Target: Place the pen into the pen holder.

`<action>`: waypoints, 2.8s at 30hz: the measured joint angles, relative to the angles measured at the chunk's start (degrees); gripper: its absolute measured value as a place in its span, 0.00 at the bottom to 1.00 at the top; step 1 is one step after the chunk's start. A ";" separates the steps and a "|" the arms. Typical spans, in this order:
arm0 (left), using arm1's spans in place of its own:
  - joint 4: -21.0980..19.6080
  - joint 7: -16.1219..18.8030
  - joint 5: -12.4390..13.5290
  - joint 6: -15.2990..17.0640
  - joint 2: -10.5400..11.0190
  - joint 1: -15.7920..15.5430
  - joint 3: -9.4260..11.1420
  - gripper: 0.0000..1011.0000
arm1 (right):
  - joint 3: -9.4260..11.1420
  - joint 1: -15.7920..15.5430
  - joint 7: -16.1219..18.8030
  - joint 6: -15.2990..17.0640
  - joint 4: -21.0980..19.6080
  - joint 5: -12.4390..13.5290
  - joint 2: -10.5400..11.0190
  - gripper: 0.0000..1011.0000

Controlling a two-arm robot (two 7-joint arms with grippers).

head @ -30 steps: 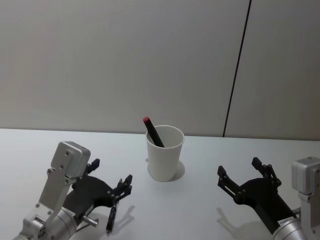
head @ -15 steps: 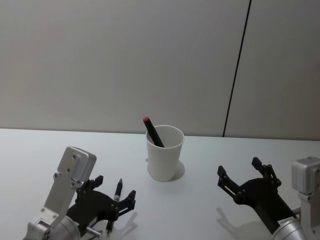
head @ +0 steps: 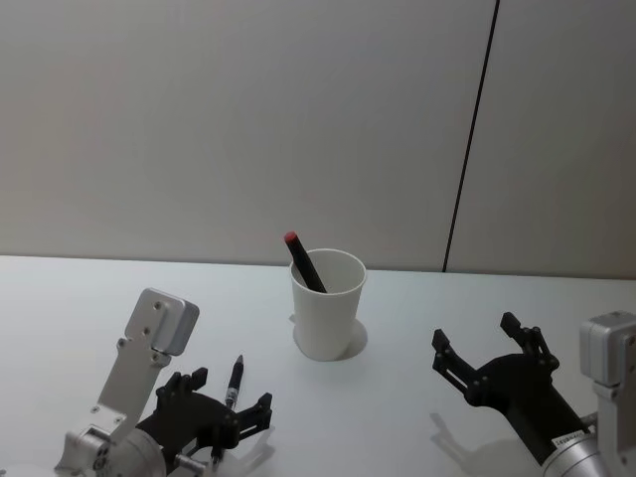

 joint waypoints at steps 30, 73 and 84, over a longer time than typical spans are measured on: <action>2.58 1.66 -0.52 8.82 -3.22 -1.92 -1.11 0.99 | 0.00 0.00 0.00 0.00 0.00 0.00 0.00 0.99; 3.33 2.61 0.30 9.86 -4.54 -1.94 -1.53 0.70 | 0.00 0.00 0.00 0.00 0.00 0.00 0.00 0.99; 3.31 2.03 1.09 10.73 -4.05 -2.55 -0.81 0.62 | 0.00 0.00 0.00 0.00 0.00 0.00 0.00 0.99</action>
